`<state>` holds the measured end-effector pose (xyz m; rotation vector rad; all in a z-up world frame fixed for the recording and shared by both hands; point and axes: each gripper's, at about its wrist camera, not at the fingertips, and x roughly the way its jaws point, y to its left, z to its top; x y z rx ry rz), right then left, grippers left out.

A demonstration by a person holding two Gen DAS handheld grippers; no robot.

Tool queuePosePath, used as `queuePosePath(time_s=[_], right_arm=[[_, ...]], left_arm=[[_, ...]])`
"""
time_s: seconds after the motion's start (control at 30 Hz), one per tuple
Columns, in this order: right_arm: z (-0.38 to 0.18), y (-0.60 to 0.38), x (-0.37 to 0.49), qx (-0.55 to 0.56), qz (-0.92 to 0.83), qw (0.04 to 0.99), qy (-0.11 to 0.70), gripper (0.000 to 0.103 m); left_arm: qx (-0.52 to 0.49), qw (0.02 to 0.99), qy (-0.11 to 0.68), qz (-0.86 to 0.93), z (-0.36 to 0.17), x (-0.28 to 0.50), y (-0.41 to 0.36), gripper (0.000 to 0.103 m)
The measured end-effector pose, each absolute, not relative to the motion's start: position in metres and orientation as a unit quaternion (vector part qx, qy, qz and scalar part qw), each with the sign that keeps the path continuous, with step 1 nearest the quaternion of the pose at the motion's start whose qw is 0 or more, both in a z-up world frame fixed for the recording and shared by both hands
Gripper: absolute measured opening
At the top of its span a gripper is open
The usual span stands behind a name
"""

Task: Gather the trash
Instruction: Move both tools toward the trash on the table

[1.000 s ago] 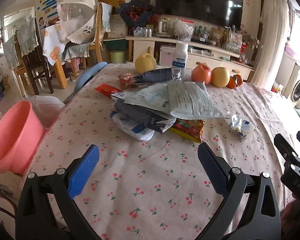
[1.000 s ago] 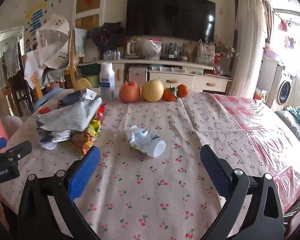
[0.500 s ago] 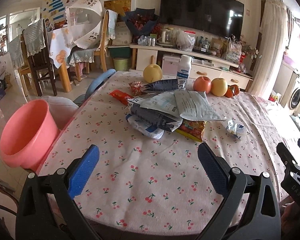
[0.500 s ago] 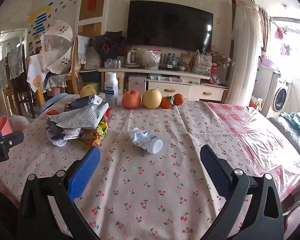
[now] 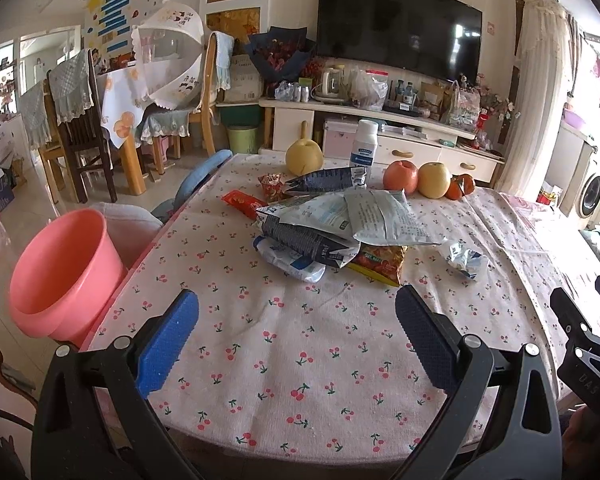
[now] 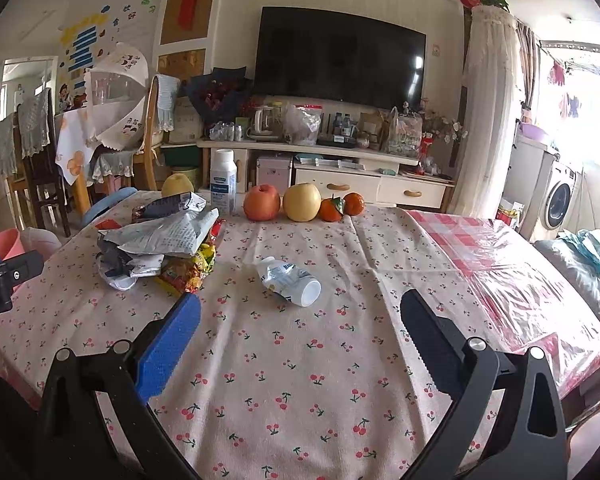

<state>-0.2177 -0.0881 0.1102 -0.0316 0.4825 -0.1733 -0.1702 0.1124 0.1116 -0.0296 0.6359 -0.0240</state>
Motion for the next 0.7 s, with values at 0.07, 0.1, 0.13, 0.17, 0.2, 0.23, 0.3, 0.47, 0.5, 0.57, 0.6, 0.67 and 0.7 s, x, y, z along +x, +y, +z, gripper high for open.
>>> queuePosePath(time_s=[0.07, 0.1, 0.13, 0.17, 0.2, 0.23, 0.3, 0.47, 0.5, 0.57, 0.6, 0.67, 0.7], right_arm=[[0.110, -0.089, -0.218, -0.015, -0.086, 0.967, 0.239, 0.099], [0.109, -0.089, -0.217, -0.015, -0.085, 0.967, 0.240, 0.099], [0.109, -0.089, -0.218, -0.015, -0.086, 0.967, 0.239, 0.099], [0.109, -0.089, -0.218, -0.015, -0.086, 0.967, 0.240, 0.099], [0.108, -0.089, -0.218, -0.014, -0.086, 0.967, 0.241, 0.099], [0.108, -0.090, -0.218, -0.014, -0.086, 0.966, 0.242, 0.099], [0.107, -0.091, -0.216, -0.015, -0.085, 0.966, 0.244, 0.099], [0.100, -0.094, -0.211, -0.022, -0.084, 0.963, 0.254, 0.099], [0.098, -0.094, -0.209, -0.022, -0.083, 0.963, 0.257, 0.099], [0.095, -0.096, -0.205, -0.023, -0.079, 0.961, 0.264, 0.099], [0.092, -0.098, -0.202, -0.024, -0.076, 0.960, 0.270, 0.099], [0.086, -0.103, -0.193, -0.016, -0.073, 0.955, 0.286, 0.099], [0.083, -0.107, -0.189, -0.008, -0.071, 0.953, 0.294, 0.099]], left_arm=[[-0.012, 0.950, 0.311, -0.011, 0.111, -0.171, 0.111, 0.099], [-0.011, 0.951, 0.310, -0.010, 0.111, -0.171, 0.110, 0.099], [-0.011, 0.951, 0.310, -0.010, 0.110, -0.171, 0.109, 0.099], [-0.010, 0.951, 0.310, -0.010, 0.110, -0.171, 0.109, 0.099], [-0.010, 0.950, 0.310, -0.010, 0.110, -0.171, 0.109, 0.099], [-0.009, 0.950, 0.311, -0.009, 0.109, -0.171, 0.108, 0.099], [-0.007, 0.950, 0.311, -0.009, 0.108, -0.170, 0.108, 0.099], [-0.002, 0.950, 0.311, -0.016, 0.102, -0.168, 0.107, 0.099], [-0.002, 0.950, 0.311, -0.020, 0.100, -0.166, 0.106, 0.099], [-0.003, 0.950, 0.311, -0.029, 0.097, -0.164, 0.107, 0.099], [-0.002, 0.950, 0.311, -0.034, 0.094, -0.162, 0.107, 0.099], [0.001, 0.950, 0.310, -0.039, 0.089, -0.158, 0.107, 0.099], [0.003, 0.949, 0.312, -0.043, 0.086, -0.155, 0.107, 0.099]])
